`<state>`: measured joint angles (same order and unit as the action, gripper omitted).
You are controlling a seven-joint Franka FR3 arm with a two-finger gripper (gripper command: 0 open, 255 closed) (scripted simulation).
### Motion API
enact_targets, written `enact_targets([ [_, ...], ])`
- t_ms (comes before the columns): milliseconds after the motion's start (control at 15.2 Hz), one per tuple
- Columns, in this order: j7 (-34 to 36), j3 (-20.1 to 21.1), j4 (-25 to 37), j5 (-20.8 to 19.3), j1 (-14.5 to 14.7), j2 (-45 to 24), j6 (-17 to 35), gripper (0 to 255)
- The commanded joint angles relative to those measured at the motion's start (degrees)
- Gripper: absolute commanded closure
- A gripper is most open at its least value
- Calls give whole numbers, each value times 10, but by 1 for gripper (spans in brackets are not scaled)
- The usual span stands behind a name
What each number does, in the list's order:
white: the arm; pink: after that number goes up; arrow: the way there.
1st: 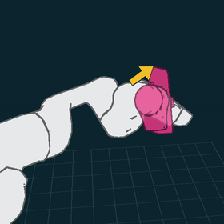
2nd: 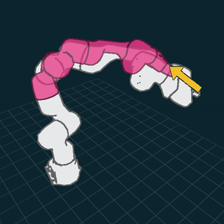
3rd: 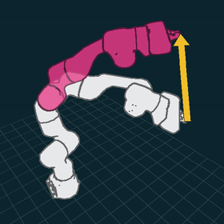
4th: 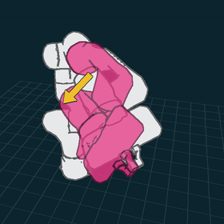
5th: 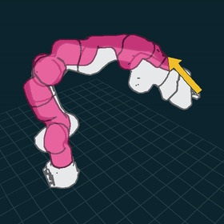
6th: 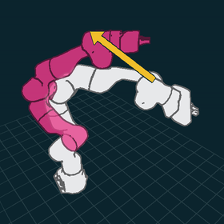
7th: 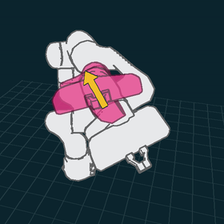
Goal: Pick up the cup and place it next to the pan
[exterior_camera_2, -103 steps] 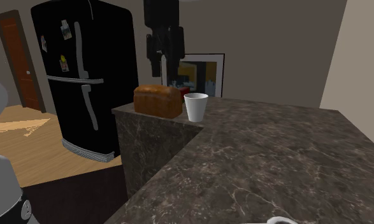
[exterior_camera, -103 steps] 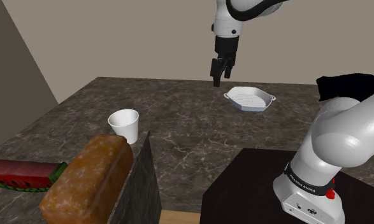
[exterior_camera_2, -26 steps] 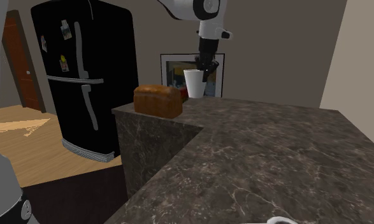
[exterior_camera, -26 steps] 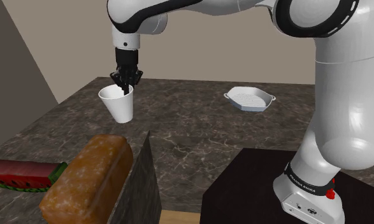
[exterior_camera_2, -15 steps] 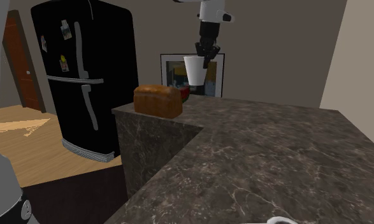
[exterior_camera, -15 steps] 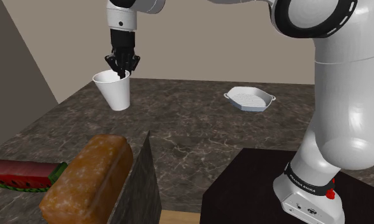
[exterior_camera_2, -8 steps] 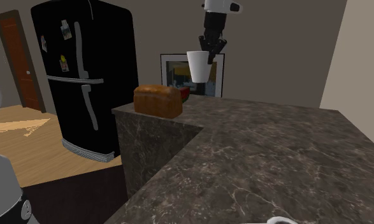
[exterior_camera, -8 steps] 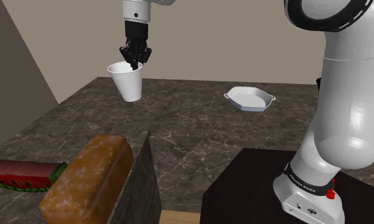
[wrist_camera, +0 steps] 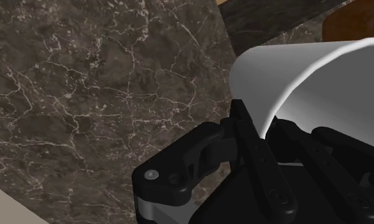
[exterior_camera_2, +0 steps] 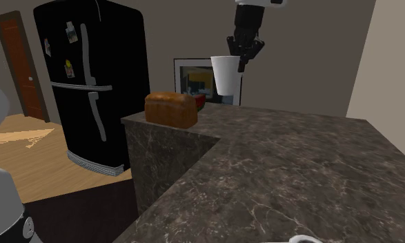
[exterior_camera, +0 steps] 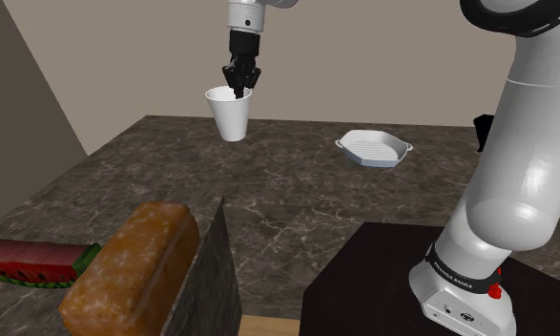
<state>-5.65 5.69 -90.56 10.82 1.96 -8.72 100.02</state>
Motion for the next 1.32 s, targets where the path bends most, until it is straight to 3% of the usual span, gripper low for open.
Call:
enact_targets([
  [0, -28, -11, -13, 3, -16, 12, -4, 255],
  [660, -157, -70, -41, 7, -88, 39, -29, 255],
  [1254, -271, -123, -4, 7, -154, 14, -65, 255],
])
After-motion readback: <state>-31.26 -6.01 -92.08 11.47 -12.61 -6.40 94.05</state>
